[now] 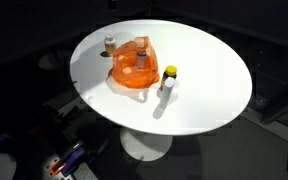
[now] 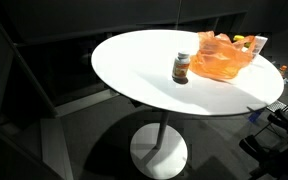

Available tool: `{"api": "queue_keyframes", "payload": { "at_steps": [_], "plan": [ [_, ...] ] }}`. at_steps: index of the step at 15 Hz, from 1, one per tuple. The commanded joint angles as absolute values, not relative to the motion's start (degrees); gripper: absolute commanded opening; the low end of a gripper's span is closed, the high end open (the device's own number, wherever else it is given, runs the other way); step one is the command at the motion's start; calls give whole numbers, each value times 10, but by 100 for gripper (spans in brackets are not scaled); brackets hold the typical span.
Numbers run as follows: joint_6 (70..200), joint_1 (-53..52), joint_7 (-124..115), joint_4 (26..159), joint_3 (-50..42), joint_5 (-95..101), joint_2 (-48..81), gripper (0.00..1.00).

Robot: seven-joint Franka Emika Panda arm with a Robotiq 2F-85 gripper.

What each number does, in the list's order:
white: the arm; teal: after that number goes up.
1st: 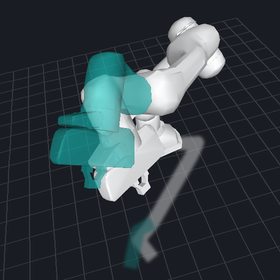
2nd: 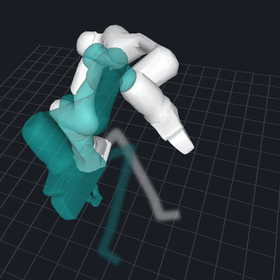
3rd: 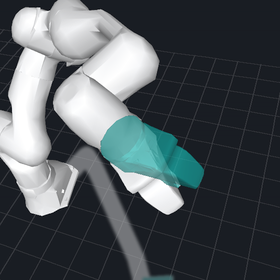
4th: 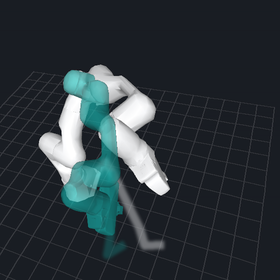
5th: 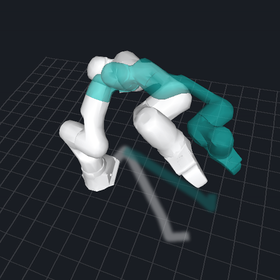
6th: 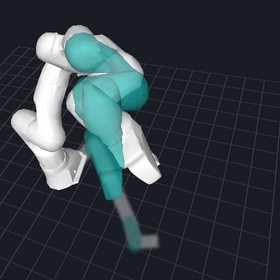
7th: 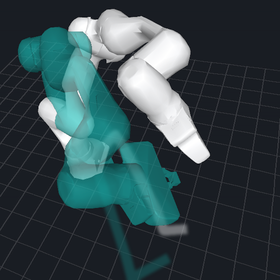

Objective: Remove the white and orange bottle from the plastic bag and put it on the left side of the table

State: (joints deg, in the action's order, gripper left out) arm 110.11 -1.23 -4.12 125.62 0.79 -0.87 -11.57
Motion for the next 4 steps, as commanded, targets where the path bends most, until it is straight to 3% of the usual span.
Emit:
{"api": "queue_keyframes", "payload": {
  "at_steps": [1,4],
  "plan": [
    [1100,-10,-41,1257,9,-9,-117,100],
    [1100,-10,-41,1257,10,-9,-115,100]
  ]
}}
